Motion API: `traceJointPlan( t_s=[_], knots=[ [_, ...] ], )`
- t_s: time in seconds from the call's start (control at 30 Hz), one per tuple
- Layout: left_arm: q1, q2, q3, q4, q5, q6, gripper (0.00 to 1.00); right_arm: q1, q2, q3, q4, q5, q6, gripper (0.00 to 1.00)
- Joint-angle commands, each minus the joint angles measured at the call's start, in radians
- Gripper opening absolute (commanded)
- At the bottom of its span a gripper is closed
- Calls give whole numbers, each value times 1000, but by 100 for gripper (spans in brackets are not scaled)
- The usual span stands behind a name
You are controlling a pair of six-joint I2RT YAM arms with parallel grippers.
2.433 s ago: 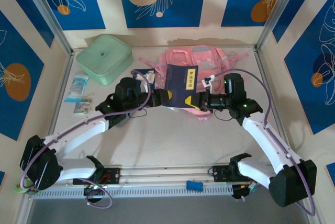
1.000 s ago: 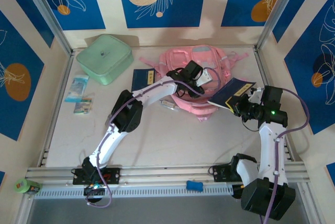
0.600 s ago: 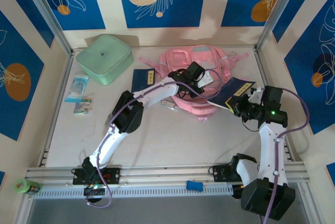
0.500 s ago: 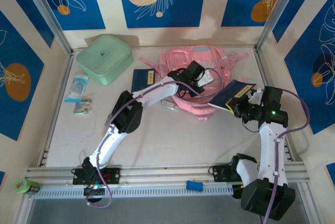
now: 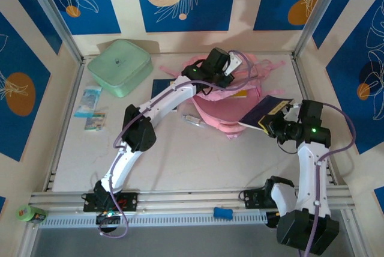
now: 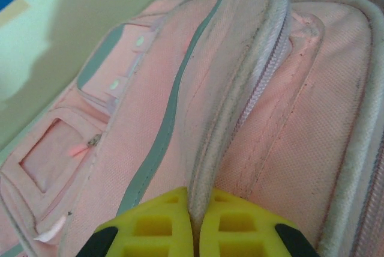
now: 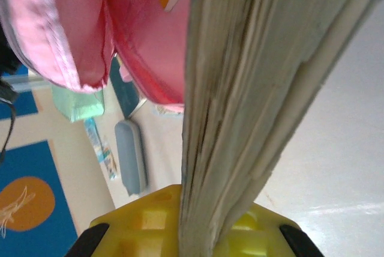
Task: Pack the student bag
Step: Open the student bag at the center of the table, then place the book in the student bag.
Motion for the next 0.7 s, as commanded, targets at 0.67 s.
traceJointPlan(
  t_s=[0.67],
  knots=[
    [44, -98, 51, 116, 107, -256, 0, 228, 840, 151, 941, -237, 128, 0]
  ],
)
